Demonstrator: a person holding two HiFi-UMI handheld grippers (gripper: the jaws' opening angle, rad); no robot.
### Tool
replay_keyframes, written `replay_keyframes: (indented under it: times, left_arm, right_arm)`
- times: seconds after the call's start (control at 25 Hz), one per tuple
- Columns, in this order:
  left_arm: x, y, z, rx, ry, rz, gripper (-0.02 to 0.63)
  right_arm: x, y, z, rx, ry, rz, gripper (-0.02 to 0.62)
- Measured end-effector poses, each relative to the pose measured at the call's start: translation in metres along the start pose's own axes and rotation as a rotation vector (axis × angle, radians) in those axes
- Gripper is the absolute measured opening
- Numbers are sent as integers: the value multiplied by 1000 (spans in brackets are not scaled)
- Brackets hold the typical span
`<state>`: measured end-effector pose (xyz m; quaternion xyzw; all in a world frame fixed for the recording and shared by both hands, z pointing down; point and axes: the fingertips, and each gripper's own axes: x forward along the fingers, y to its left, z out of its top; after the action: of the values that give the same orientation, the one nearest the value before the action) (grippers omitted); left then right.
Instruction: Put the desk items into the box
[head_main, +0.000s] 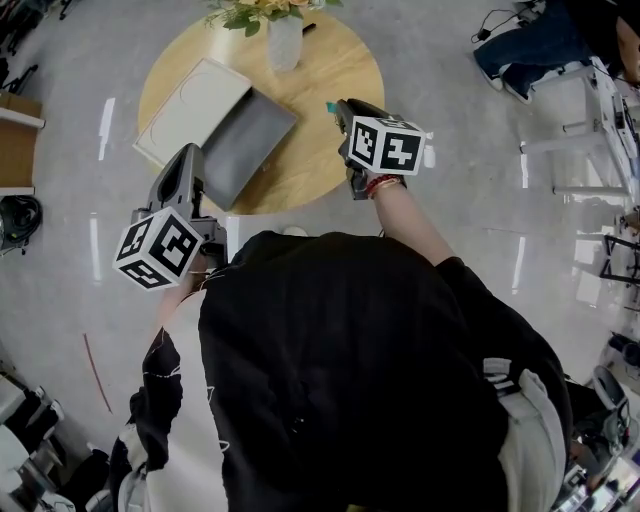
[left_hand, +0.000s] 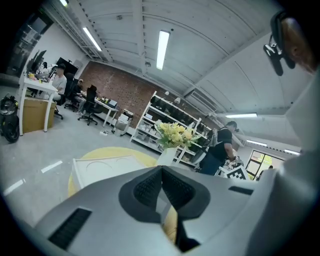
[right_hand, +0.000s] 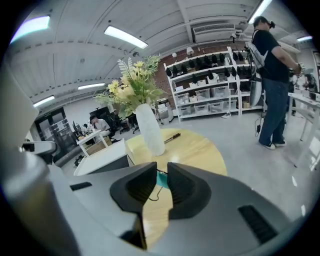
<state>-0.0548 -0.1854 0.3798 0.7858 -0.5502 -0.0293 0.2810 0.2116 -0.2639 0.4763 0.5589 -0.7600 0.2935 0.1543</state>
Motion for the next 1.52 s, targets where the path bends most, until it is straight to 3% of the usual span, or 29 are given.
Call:
replay_keyframes:
  times: [0.24,0.48,1.0,1.52]
  left_arm:
    - [2,-22,-11,5,2,-20,9]
    - [-16,-12,-11,-2,-11,2,9]
    - [-58,21,-15,-58,-73,141,9]
    - [-78,57,-10,-108,-85,193,9]
  right_arm:
    - [-21,13,13,0,-47,62,71]
    - [-24,53,23,-24,-77,136,71]
    - [-6,107,16,-89,-22,273,69]
    - [17,157,6,-114,40,322,69]
